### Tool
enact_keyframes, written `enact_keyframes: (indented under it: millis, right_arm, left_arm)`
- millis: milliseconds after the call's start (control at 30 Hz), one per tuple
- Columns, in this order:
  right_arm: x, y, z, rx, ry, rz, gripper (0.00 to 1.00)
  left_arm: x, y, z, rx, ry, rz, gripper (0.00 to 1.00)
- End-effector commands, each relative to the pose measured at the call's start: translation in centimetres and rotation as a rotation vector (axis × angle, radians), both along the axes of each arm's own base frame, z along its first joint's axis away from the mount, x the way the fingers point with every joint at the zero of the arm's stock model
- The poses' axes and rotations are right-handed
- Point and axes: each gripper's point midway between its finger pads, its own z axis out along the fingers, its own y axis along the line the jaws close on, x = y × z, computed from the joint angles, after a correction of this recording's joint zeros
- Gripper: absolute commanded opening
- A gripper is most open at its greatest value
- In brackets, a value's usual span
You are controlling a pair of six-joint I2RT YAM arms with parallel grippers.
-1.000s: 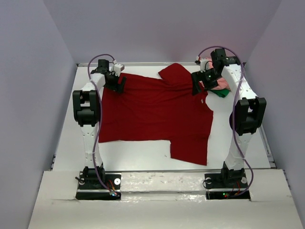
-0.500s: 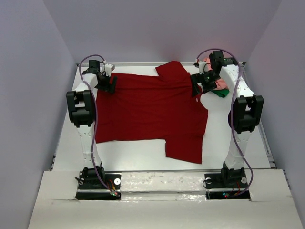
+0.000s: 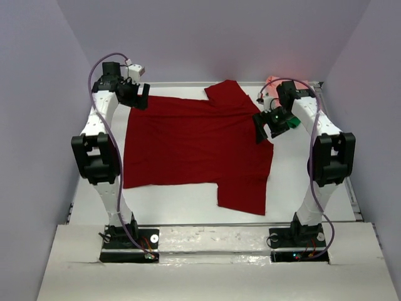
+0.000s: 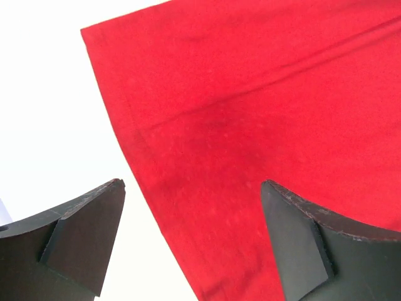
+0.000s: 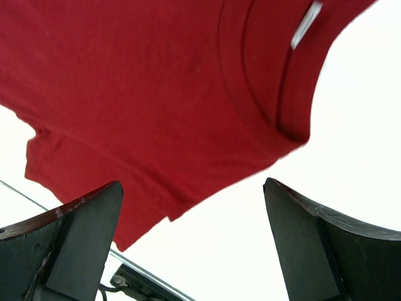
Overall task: Fold and stack the t-shirts
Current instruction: Grap the side of the flattened tshirt closest away from the robot with both arms
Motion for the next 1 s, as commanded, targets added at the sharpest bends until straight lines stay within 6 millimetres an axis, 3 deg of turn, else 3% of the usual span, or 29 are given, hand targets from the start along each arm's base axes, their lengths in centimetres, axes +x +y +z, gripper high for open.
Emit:
enact_keyframes:
  millis: [0, 33, 100, 167, 200, 300, 467, 800, 967]
  right_arm:
    - [-0.4, -0.5, 3.1, -0.001, -0.156, 0.003, 1.0]
    - [-0.9, -0.6, 2.9, -0.003, -0.157, 0.004, 1.0]
    - [-2.3, -0.7, 2.4, -0.006, -0.153, 0.007, 1.0]
    - [-3.3, -1.2, 1.7, -0.028, -0.143, 0.0, 1.0]
    - [-3.6, -1.3, 1.4, -0.033, -0.139, -0.002, 1.0]
    - [-4.6, -1.3, 1.1, -0.028, -0.136, 0.002, 1.0]
    - [-5.0, -1.3, 0.9, -0.023, -0.142, 0.003, 1.0]
    - [-6.0, -1.9, -0.5, -0.053, -0.142, 0.0, 1.0]
    - [-5.8, -2.2, -0.3, -0.066, -0.166, -0.001, 1.0]
  left_arm:
    - [-5.9, -1.1, 2.8, -0.017, 0.032, -0.022, 0.99]
    - [-7.2, -1.0, 4.0, -0.004, 0.005, -0.021, 0.99]
    - [-9.1, -0.6, 3.3, 0.027, 0.008, -0.027, 0.99]
    - [-13.3, -0.1, -0.2, 0.064, 0.1, -0.016, 0.99]
    - [-14.7, 0.3, -0.3, 0.091, 0.108, -0.015, 0.99]
    - [-18.6, 0.9, -3.1, 0.129, 0.184, -0.019, 0.98]
    - [-23.2, 0.8, -4.6, 0.144, 0.242, -0.042, 0.99]
    - [-28.2, 3.3, -5.7, 0.289, 0.29, -0.018, 0.99]
    - [-30.7, 2.1, -7.1, 0.233, 0.368, -0.081, 0.99]
